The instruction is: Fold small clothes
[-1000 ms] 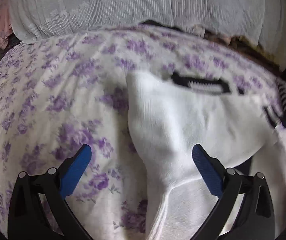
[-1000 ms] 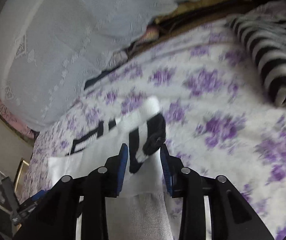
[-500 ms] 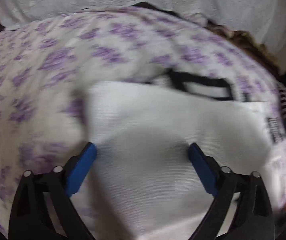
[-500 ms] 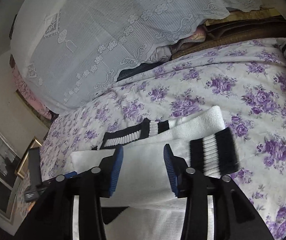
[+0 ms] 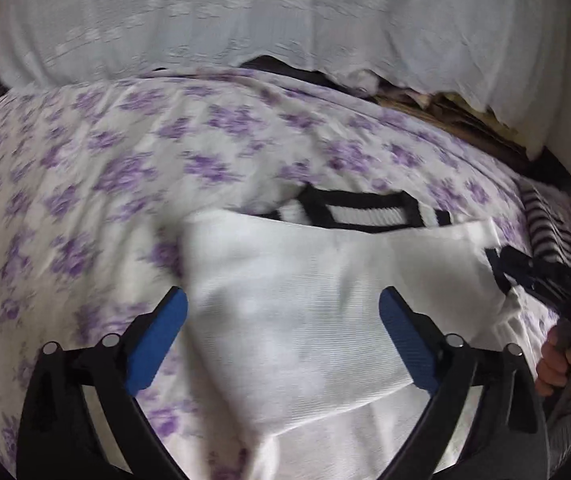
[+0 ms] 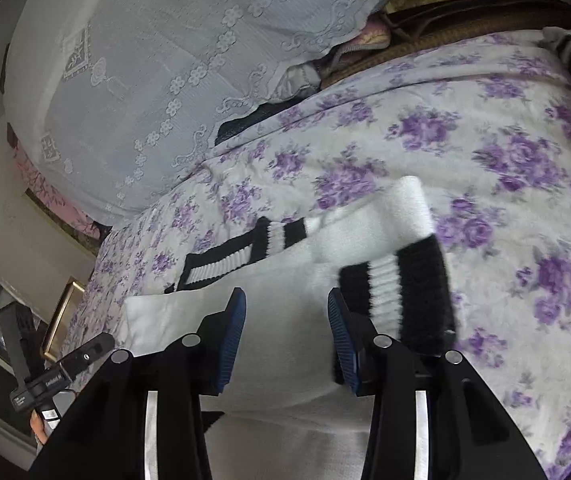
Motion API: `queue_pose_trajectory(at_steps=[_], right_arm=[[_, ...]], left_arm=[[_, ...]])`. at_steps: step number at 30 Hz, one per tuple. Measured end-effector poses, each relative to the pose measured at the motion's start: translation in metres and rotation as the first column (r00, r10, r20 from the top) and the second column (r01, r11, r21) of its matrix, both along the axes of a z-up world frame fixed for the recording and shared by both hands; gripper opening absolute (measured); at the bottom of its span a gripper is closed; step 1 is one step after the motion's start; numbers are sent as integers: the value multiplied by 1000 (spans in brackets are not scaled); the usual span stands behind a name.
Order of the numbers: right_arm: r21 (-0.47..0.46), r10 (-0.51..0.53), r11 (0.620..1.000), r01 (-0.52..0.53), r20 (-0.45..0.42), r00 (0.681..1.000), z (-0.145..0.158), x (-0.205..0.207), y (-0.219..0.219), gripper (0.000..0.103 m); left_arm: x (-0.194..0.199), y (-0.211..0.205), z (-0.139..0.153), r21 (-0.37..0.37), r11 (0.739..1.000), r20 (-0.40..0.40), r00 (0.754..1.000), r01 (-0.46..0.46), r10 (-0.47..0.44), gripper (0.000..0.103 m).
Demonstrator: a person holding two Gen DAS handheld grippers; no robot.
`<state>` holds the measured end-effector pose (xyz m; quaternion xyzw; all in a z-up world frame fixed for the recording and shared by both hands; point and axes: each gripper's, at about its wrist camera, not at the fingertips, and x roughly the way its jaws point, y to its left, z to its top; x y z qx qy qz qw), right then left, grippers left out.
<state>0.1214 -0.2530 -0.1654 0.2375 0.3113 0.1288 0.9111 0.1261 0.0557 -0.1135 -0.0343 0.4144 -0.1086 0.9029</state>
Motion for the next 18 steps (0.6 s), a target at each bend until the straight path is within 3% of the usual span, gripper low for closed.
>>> queue_pose_trajectory(at_steps=[3,4,5,6,7,9,11,14,15,16,18], right_arm=[[33,45,999,-43,-53,998,-9,17,3,43],[84,39,996,-32,-76,996,-23,23,-9,34],[84,39,996,-32,-76,996,-23,23,-9,17],[86,26,996,-20,-69,997,-26,23,-15,7],[88,13,996,-6,-78,997,-29,22,-20,0],[134,-14,991,25,-82,997,-30,14,-32,3],[88,-33,995,37,-46,998,-19,-3,-29,7],[13,54,998,-54,31,998,-1,-30,-7,12],[11,74,997,-74,28,997,-2,-33,-3,14],[4,92,996,-92,10,996,-7,-33,2,24],[-28,94,995,-96,-64,994,-26,-24,8,21]], left_arm=[[27,-12,-32,84,996,-97,995,-22,30,95],[35,-9,-43,112,992,-118,991,-50,63,99],[39,-3,-51,73,996,-117,991,-50,58,99],[37,2,-48,41,998,-105,993,-50,54,99],[35,3,-44,61,996,-106,992,-64,70,99],[29,6,-42,84,992,-90,991,-92,99,99],[15,18,-36,16,993,-92,989,-118,119,98],[-9,25,-18,-78,995,-41,998,-60,57,97],[-19,22,-12,-81,996,-16,999,-31,30,97],[-25,18,-10,-78,997,-7,1000,-7,6,98],[-26,7,-24,-35,999,-47,999,22,-23,98]])
